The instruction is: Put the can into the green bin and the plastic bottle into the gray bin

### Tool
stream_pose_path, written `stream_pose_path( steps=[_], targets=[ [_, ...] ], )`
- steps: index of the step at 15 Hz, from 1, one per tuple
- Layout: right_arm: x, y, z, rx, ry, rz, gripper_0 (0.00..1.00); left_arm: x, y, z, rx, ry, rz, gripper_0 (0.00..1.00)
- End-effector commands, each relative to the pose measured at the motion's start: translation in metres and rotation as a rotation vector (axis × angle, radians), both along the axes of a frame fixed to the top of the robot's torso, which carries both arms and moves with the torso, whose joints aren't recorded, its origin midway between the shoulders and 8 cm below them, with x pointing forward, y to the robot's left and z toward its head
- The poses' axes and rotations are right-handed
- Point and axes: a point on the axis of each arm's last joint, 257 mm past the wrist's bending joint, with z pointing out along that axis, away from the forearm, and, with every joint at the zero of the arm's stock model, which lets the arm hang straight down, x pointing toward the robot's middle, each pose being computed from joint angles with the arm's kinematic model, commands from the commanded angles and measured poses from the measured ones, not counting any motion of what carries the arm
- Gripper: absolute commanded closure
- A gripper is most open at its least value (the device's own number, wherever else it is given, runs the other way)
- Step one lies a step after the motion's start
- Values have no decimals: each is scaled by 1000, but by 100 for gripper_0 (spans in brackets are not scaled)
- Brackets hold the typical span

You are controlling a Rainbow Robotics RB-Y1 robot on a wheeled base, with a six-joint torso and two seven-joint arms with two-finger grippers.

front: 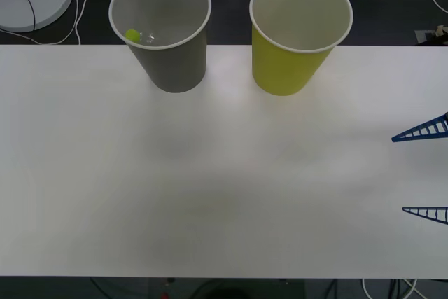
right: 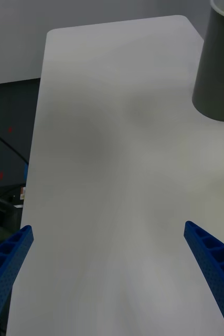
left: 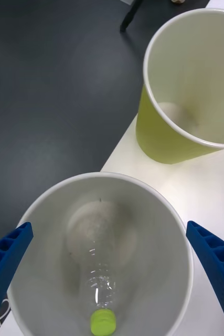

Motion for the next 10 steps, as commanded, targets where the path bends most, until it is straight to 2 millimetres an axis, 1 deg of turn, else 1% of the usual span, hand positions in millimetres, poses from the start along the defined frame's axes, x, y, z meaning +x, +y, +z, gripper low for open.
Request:
stream_pose_path(
  steps=[1, 3, 8, 10],
  targets=[
    [0, 0, 0, 0, 0, 0, 0, -11, 11, -9, 0, 7, -21, 0],
    [0, 0, 0, 0, 0, 0, 0, -22, 19, -16, -12, 17, -40, 0],
    [0, 0, 0, 0, 0, 0, 0, -55, 49, -28, -3, 30, -75, 0],
    [0, 0, 0, 0, 0, 0, 0, -68, 58, -33, -17, 38, -91, 0]
  ],
)
